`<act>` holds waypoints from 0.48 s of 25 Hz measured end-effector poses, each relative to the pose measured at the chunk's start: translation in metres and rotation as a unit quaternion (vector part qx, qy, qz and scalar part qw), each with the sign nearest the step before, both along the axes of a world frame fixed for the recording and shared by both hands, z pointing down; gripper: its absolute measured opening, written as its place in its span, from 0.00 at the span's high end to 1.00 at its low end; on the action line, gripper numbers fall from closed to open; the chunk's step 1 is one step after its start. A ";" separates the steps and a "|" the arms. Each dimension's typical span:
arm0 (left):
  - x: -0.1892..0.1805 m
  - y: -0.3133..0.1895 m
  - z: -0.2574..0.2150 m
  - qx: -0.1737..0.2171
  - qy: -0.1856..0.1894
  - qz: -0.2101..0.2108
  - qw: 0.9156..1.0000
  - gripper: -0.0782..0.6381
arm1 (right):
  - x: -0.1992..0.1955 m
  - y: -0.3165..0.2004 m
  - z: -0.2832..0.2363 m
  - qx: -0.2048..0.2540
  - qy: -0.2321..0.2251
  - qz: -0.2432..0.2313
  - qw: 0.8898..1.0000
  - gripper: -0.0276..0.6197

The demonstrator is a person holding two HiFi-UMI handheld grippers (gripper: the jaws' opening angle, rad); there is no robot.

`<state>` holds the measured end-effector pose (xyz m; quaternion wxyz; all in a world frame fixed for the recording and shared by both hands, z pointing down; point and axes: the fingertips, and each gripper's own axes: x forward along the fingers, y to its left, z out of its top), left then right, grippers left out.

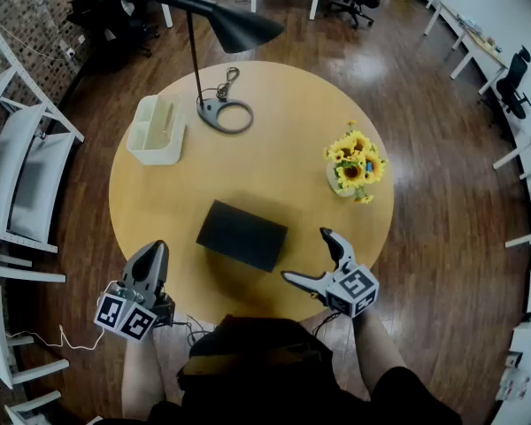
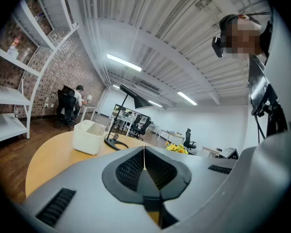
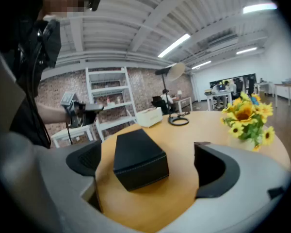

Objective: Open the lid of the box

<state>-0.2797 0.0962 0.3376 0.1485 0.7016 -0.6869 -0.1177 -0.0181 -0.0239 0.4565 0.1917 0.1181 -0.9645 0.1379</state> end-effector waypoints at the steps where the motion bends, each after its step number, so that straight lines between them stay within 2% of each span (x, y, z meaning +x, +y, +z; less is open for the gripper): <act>1: 0.002 -0.006 0.002 -0.002 -0.002 0.003 1.000 0.88 | -0.007 0.003 0.010 0.015 0.019 -0.023 0.999 0.01; 5: 0.015 -0.031 0.013 -0.012 -0.011 0.023 1.000 0.88 | -0.027 0.004 0.048 0.046 0.066 -0.091 0.993 0.00; 9: 0.032 -0.049 0.028 -0.044 -0.034 0.053 0.997 0.88 | -0.041 -0.001 0.073 0.041 0.061 -0.124 0.990 0.00; 12: 0.041 -0.056 0.036 -0.059 -0.031 0.078 0.995 0.88 | -0.048 -0.002 0.084 0.045 0.058 -0.151 0.986 0.00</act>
